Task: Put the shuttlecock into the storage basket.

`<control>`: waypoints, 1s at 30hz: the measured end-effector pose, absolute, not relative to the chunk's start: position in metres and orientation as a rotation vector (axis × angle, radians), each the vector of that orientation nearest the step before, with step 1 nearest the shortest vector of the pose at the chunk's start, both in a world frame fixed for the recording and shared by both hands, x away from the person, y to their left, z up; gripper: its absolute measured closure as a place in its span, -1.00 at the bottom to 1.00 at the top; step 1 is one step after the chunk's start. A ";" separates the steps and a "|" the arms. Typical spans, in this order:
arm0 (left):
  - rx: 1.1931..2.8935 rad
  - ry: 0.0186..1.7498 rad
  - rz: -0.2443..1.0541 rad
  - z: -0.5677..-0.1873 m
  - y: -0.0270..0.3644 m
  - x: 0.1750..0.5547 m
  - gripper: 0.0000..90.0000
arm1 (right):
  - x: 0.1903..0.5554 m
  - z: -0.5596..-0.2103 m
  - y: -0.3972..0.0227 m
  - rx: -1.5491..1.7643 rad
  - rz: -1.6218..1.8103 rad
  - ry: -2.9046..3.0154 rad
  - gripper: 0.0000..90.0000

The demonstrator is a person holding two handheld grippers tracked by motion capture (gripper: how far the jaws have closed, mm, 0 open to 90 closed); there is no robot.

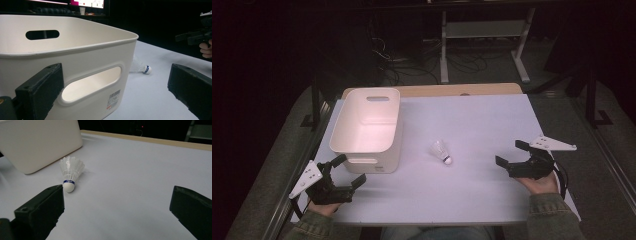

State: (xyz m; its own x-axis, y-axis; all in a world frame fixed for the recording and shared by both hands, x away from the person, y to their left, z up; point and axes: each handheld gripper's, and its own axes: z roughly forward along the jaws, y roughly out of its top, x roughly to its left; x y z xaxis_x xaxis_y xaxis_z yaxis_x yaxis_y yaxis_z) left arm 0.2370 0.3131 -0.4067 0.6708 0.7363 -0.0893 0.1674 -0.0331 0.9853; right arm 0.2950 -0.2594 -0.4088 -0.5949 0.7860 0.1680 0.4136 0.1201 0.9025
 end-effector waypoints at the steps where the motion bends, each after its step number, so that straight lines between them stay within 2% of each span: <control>1: 1.570 0.766 0.537 -0.407 0.313 0.237 -1.00 | 0.295 -0.409 -0.259 1.172 1.465 2.052 -1.00; 30: 1.568 0.775 0.527 -0.407 0.315 0.237 -1.00 | 0.301 -0.396 -0.247 1.173 1.385 2.156 -1.00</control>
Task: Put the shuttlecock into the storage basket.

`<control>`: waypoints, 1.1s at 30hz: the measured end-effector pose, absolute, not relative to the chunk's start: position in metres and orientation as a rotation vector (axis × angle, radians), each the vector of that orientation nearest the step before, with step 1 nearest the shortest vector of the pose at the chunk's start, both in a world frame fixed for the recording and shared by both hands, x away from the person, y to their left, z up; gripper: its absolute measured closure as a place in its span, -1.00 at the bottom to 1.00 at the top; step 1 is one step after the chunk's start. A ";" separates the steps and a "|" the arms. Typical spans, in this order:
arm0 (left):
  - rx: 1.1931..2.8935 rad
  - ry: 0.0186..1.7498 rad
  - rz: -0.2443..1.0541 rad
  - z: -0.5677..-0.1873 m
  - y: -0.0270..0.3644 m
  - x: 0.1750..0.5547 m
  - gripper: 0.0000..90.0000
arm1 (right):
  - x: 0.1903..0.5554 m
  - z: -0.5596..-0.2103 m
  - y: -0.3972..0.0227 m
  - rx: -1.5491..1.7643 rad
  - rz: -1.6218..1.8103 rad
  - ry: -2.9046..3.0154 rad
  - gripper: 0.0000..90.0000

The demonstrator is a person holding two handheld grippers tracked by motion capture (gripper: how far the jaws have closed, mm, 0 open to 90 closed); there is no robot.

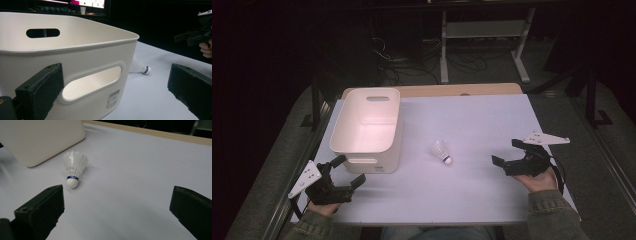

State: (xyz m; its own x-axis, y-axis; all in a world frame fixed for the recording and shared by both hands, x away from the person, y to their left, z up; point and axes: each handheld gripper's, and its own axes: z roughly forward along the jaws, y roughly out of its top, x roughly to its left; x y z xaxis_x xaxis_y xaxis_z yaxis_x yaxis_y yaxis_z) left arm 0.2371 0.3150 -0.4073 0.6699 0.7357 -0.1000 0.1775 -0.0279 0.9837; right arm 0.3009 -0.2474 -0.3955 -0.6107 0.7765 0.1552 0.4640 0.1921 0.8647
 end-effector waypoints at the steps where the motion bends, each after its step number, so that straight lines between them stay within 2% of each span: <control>1: 1.565 0.775 0.525 -0.407 0.315 0.237 -1.00 | 0.301 -0.395 -0.246 1.172 1.388 2.160 -1.00; 33: 1.552 0.781 0.546 -0.406 0.315 0.237 -1.00 | 0.327 -0.381 -0.214 1.101 1.370 2.273 -1.00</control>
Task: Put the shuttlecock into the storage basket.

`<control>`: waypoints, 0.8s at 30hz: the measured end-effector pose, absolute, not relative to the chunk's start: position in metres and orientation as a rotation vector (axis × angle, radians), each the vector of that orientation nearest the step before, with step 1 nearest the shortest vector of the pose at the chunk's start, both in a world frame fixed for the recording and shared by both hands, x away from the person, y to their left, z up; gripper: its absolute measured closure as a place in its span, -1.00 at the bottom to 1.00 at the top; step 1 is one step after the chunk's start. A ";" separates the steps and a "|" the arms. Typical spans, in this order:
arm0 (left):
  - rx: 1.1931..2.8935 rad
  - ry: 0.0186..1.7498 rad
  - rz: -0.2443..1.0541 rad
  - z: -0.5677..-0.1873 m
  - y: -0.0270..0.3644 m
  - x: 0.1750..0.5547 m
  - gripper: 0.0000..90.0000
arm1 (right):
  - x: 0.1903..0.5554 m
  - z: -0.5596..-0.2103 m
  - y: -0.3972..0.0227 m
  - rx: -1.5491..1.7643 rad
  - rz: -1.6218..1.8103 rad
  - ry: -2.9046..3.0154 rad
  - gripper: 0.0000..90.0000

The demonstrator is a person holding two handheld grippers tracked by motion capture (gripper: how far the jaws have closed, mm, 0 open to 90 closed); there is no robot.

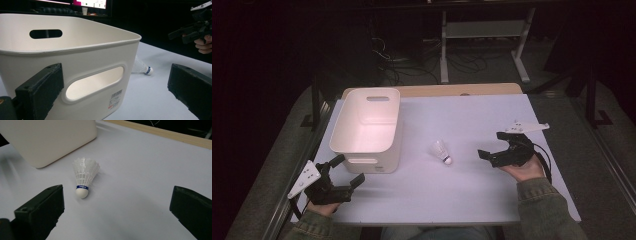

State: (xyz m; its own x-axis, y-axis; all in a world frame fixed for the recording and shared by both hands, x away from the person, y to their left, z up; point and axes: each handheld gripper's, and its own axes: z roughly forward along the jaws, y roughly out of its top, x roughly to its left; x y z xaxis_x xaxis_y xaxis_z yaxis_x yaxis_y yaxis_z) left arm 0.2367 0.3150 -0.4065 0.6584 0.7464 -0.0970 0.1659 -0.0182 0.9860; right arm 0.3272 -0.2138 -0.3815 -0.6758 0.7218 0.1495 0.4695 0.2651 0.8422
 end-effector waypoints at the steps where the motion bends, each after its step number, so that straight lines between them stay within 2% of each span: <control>1: 1.552 0.781 0.545 -0.406 0.315 0.237 -1.00 | 0.328 -0.381 -0.213 1.104 1.368 2.278 -1.00; 24: 1.545 0.781 0.542 -0.406 0.316 0.236 -1.00 | 0.352 -0.382 -0.180 1.058 1.380 2.378 -1.00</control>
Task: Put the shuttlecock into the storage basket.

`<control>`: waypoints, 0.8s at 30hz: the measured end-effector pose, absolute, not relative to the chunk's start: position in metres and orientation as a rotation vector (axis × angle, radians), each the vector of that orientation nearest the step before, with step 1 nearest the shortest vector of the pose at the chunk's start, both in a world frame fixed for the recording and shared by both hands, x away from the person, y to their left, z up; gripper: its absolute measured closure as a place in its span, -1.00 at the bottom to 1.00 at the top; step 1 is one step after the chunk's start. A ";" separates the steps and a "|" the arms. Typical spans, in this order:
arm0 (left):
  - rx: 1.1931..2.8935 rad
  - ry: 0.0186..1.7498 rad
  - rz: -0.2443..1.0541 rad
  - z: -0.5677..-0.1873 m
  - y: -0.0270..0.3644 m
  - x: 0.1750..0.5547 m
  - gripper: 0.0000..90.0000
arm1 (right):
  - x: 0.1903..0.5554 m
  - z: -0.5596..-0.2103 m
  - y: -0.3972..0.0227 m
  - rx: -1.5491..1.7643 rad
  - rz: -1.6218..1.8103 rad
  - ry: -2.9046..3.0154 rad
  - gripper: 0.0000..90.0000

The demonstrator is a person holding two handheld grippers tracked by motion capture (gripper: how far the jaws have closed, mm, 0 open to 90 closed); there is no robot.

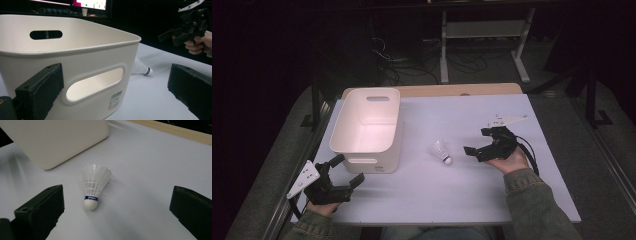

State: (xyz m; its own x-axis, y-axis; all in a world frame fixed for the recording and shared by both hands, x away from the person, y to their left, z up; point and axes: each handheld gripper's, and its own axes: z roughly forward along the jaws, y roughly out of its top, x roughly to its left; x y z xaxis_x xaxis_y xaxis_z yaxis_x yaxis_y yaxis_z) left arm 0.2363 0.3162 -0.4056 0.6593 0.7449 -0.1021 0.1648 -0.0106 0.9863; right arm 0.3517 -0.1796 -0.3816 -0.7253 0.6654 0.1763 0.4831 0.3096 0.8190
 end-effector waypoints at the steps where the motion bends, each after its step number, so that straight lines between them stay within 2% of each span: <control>1: 1.542 0.782 0.541 -0.406 0.316 0.236 -1.00 | 0.353 -0.382 -0.178 1.062 1.378 2.378 -1.00; 24: 1.536 0.780 0.529 -0.406 0.315 0.237 -1.00 | 0.383 -0.402 -0.147 1.080 1.319 2.509 -1.00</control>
State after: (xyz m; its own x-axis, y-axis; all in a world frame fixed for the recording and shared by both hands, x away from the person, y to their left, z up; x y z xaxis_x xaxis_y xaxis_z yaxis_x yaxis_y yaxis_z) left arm 0.2368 0.3149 -0.4057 0.6639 0.7391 -0.1136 0.1676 0.0010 0.9859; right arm 0.3829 -0.1471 -0.4016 -0.7413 0.6343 0.2194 0.5403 0.3700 0.7557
